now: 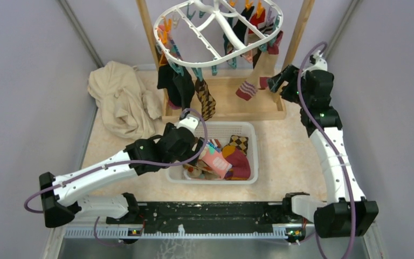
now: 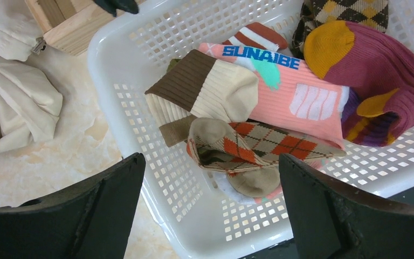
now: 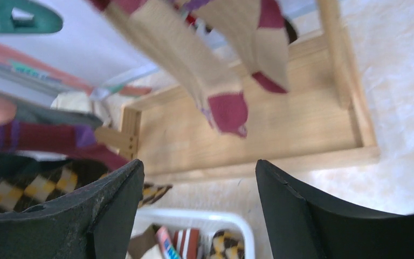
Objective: Remove the socks clipped to the hanger
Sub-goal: Remove the sock from the hanger.
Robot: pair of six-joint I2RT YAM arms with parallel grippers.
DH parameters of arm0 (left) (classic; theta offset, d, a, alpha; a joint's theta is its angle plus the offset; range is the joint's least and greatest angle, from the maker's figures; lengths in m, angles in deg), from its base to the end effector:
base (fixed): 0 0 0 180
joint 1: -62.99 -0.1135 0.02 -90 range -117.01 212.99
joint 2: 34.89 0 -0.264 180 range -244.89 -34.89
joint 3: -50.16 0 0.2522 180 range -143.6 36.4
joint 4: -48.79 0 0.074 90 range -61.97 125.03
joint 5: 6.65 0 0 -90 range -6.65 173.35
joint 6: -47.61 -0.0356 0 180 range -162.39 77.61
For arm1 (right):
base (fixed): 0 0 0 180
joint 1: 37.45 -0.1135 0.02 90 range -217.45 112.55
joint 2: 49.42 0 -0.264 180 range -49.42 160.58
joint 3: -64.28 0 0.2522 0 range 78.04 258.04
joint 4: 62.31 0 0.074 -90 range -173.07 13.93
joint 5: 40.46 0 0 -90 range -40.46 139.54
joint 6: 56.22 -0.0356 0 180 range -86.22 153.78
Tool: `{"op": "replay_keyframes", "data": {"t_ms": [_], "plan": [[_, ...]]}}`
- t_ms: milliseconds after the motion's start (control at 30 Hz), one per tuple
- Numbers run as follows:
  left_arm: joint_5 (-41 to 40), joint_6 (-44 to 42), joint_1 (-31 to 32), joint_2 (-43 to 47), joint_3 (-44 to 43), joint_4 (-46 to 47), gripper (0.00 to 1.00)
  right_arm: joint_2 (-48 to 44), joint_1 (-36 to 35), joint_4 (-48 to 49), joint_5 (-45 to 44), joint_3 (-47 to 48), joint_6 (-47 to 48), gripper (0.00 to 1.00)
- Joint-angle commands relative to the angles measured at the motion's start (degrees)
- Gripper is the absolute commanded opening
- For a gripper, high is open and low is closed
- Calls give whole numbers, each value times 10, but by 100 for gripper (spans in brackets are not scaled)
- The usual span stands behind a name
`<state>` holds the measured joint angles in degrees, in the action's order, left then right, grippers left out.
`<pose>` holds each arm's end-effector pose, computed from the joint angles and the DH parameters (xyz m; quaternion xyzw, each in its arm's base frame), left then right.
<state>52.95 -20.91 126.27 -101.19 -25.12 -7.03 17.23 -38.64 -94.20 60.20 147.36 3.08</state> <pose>0.1216 -0.2015 0.3182 0.2300 0.8727 -0.0591 0.4265 0.2621 0.0120 0.3982 0.1474 0.7805 0.2367 0.5594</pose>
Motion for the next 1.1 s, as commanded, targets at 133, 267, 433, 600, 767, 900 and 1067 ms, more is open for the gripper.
{"op": "replay_keyframes", "data": {"t_ms": [133, 267, 433, 600, 767, 900, 1067], "plan": [[22, -26, 2, 37, 7, -8, 99, -90, -82, -54, 1, -44, -14, 77], [24, -33, 2, 39, 0, -21, 99, -122, -105, -65, -5, -73, -25, 76], [20, -39, 2, 37, -7, -21, 99, -134, -129, -68, -35, -91, -20, 76], [-14, -23, 2, 40, -3, -6, 99, -111, -129, -64, -63, -89, 6, 75], [-53, 11, 2, 16, -5, 26, 99, -46, -119, -44, -93, -75, 33, 74], [-60, 42, 2, -30, -31, 28, 99, -32, -34, 14, -36, -105, 16, 74], [-54, 29, -2, -47, -49, 42, 99, -34, 10, 61, 6, -114, 17, 74]]}}
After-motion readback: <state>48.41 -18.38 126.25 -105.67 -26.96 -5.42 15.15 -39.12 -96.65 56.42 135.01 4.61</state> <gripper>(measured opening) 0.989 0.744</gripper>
